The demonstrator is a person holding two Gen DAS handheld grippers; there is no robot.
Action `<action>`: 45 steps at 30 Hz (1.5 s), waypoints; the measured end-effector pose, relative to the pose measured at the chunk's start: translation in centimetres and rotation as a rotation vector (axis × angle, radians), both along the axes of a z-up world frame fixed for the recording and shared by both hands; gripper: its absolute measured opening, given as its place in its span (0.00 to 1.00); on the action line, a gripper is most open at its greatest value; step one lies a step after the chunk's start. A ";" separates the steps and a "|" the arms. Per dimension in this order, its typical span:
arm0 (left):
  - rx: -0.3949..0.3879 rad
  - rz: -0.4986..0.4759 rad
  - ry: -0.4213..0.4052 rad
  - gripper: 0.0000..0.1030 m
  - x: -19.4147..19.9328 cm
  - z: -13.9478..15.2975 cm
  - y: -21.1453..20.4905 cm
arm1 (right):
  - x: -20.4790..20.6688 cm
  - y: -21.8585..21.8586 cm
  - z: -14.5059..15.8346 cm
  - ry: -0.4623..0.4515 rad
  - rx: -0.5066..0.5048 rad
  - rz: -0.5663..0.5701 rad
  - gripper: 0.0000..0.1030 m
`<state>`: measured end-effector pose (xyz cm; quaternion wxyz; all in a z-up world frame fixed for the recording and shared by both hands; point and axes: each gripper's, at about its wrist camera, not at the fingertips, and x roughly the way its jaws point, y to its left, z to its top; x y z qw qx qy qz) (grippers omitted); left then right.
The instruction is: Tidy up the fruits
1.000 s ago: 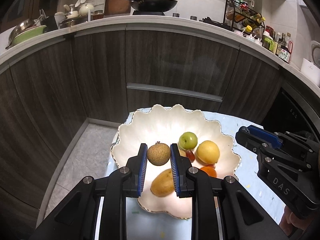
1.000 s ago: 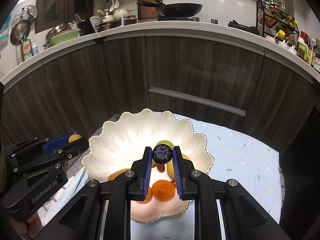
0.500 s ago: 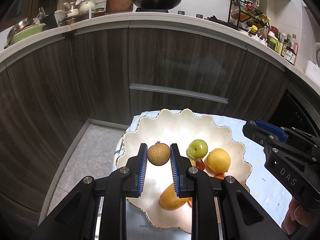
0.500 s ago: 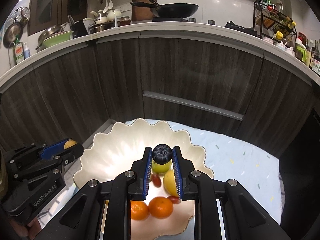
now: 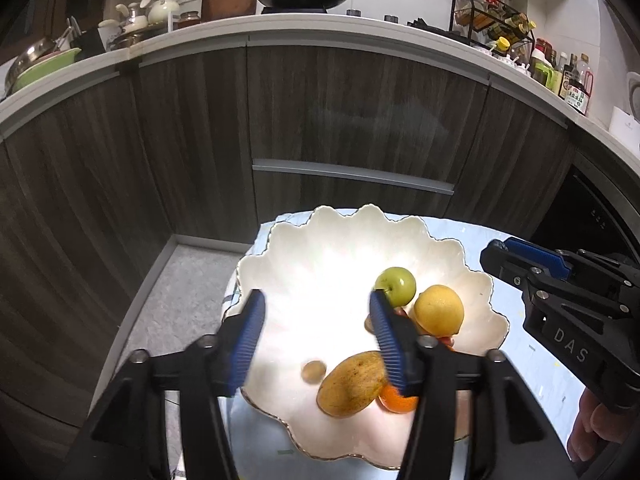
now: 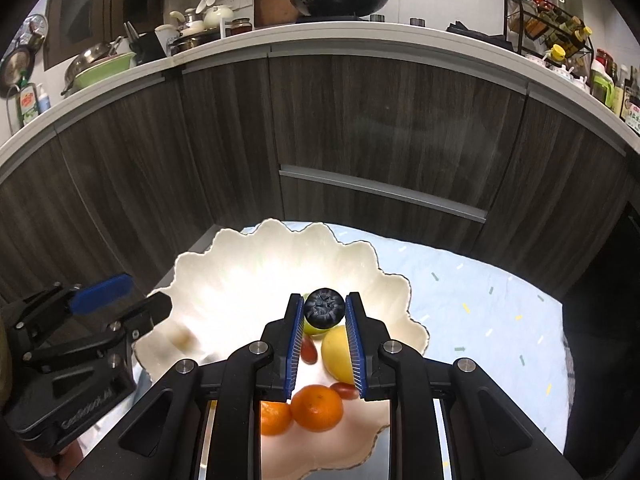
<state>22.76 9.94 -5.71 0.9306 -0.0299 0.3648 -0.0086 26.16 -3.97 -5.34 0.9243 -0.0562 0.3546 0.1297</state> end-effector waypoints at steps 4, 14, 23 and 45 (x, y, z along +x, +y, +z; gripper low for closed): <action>-0.003 0.006 0.007 0.60 -0.1 0.2 0.1 | -0.3 -0.5 0.2 -0.014 0.001 -0.022 0.47; 0.017 0.015 -0.012 0.81 -2.0 1.5 -0.2 | -1.7 -1.1 1.3 -0.038 0.022 -0.040 0.65; 0.044 0.023 -0.028 0.85 -4.8 2.8 -1.2 | -4.7 -2.0 2.4 -0.059 0.032 -0.047 0.69; 0.060 0.078 -0.047 0.93 -11.6 4.7 -2.8 | -12.5 -4.9 3.9 -0.110 0.022 -0.126 0.76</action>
